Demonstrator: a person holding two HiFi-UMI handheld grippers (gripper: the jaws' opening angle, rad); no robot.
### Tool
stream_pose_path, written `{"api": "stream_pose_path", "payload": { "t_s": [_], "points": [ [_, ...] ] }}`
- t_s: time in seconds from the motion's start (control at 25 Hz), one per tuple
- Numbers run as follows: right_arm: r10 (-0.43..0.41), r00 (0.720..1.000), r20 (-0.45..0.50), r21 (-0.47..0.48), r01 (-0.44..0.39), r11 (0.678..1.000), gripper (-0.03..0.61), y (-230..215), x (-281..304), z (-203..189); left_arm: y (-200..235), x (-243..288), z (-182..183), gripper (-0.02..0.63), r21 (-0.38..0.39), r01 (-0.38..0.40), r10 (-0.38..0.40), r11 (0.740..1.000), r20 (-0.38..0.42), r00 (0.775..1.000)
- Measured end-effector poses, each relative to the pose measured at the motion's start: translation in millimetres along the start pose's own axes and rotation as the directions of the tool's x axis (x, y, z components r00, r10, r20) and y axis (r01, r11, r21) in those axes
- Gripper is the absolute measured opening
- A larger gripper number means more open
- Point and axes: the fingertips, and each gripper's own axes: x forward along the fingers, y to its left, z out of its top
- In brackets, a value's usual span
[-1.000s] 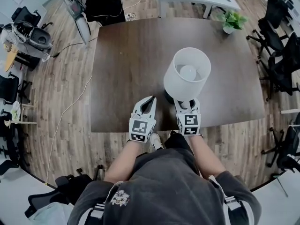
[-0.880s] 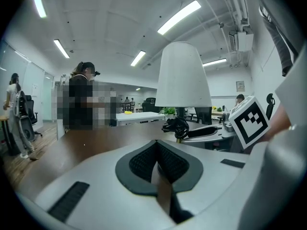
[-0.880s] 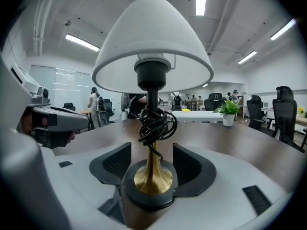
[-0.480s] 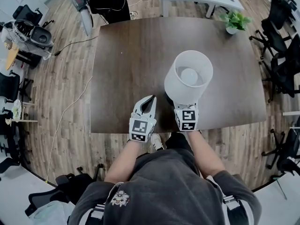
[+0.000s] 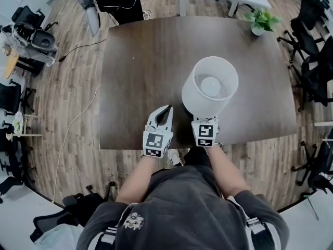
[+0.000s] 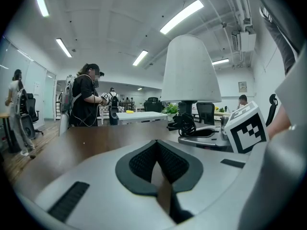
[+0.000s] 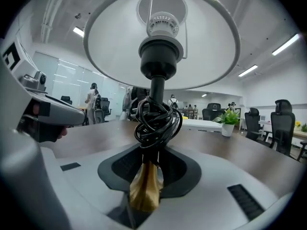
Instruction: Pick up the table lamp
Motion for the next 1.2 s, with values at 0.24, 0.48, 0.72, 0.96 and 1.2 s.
{"api": "stream_pose_path", "payload": {
  "t_s": [0.24,0.48,0.72,0.96,1.2],
  "points": [
    [0.008,0.999,0.032,0.01,-0.008,1.0,0.118,2.8,-2.9,0.0,2.4,-2.6,2.3,0.006,-0.004,-0.002,0.002,1.0,0.008,1.0],
    [0.03,0.998,0.056,0.001,-0.031,1.0,0.116,1.4,-2.3,1.1,-1.0,5.0,-6.3,0.006,-0.002,0.013,-0.013,1.0,0.008,1.0],
    [0.056,0.997,0.052,-0.009,-0.056,0.998,0.115,-0.7,-4.1,2.9,-1.8,8.2,3.6,0.006,0.005,0.009,-0.009,1.0,0.018,1.0],
    [0.078,0.995,0.058,-0.034,-0.076,0.997,0.114,-1.7,-4.0,8.2,-1.5,12.0,-4.1,0.006,0.003,0.004,-0.004,1.0,0.003,1.0],
    [0.104,0.993,0.055,-0.048,-0.102,0.994,0.114,2.7,-6.8,19.5,-3.2,11.7,-0.9,0.006,0.0,0.014,-0.014,1.0,0.018,1.0]
  ]
}}
